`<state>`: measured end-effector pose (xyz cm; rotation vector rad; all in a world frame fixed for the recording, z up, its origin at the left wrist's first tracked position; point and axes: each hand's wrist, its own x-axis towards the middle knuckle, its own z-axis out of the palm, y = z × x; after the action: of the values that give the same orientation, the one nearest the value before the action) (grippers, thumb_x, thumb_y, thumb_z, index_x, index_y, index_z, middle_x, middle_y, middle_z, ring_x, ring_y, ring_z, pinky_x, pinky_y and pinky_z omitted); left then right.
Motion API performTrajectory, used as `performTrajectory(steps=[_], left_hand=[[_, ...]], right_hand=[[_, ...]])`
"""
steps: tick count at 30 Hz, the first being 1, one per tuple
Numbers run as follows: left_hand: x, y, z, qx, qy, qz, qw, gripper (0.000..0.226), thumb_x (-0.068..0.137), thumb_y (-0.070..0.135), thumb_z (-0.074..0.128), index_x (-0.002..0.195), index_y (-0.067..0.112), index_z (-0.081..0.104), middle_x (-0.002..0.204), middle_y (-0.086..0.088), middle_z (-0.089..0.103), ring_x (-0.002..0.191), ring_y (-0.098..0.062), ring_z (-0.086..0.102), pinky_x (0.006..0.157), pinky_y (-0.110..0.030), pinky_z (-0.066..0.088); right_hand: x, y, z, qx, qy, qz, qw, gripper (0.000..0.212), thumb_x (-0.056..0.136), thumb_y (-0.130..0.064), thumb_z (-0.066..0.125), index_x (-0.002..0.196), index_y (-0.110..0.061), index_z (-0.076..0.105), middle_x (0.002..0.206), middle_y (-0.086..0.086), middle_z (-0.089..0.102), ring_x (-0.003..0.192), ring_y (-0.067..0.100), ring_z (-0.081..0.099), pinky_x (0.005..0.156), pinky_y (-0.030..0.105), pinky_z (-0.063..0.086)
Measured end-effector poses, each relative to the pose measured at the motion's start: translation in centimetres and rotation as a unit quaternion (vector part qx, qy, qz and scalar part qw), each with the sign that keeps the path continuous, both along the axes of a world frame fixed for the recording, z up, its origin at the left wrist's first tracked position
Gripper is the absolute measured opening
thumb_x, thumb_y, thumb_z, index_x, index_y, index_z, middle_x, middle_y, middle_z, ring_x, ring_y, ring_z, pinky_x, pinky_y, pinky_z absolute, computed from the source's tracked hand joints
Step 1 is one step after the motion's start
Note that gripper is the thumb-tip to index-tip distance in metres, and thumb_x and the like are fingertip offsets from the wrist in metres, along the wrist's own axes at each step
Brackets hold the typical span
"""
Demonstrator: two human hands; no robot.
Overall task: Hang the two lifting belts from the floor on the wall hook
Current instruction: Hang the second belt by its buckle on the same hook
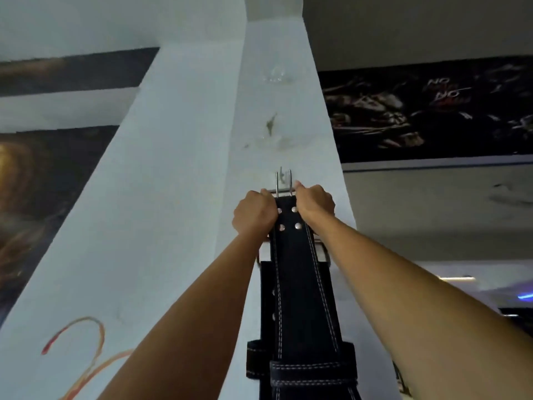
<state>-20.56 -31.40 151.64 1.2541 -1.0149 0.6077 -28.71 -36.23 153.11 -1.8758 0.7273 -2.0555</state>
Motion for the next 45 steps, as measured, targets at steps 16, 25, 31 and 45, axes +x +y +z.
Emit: performTrajectory(steps=[16,25,31,45], left_hand=[[1.9,-1.1,-2.1,-0.042,-0.076,-0.271,0.959,0.049,0.09,0.049,0.049,0.075,0.004,0.061,0.069,-0.012,0.058,0.064,-0.022,0.056,0.066,-0.035,0.044],[1.6,-2.5,-1.7,-0.082,0.062,-0.286,0.953,0.029,0.082,0.036,0.063,0.074,0.009,0.056,0.07,-0.01,0.059,0.065,-0.025,0.056,0.068,-0.037,0.048],[2.0,-2.5,-1.0,-0.051,0.087,-0.305,0.947,0.026,0.081,0.03,0.066,0.074,0.006,0.059,0.071,-0.012,0.063,0.067,-0.028,0.06,0.074,-0.041,0.053],[-0.1,3.3,-12.6,-0.003,-0.078,-0.189,0.979,0.031,0.098,0.022,0.039,0.127,0.015,0.048,0.117,-0.006,0.062,0.108,-0.025,0.057,0.077,-0.027,0.036]], right_hand=[[-0.4,-2.2,-3.3,-0.071,0.059,0.115,0.989,0.047,0.092,-0.051,0.038,0.094,-0.012,0.063,0.099,0.011,0.068,0.099,0.031,0.063,0.094,0.043,0.047],[-0.7,-1.0,-3.2,-0.02,0.033,0.181,0.983,0.037,0.081,-0.039,0.065,0.087,-0.002,0.066,0.082,0.009,0.069,0.079,0.026,0.065,0.083,0.038,0.051],[-0.2,-0.9,-2.1,0.051,-0.008,0.147,0.988,0.022,0.076,-0.03,0.068,0.083,-0.009,0.066,0.078,0.006,0.068,0.078,0.026,0.066,0.084,0.04,0.055],[-3.4,4.6,-14.1,-0.046,0.21,-0.11,0.97,0.049,0.096,-0.035,0.039,0.143,-0.026,0.029,0.151,0.001,0.035,0.141,0.019,0.028,0.116,0.05,0.014]])
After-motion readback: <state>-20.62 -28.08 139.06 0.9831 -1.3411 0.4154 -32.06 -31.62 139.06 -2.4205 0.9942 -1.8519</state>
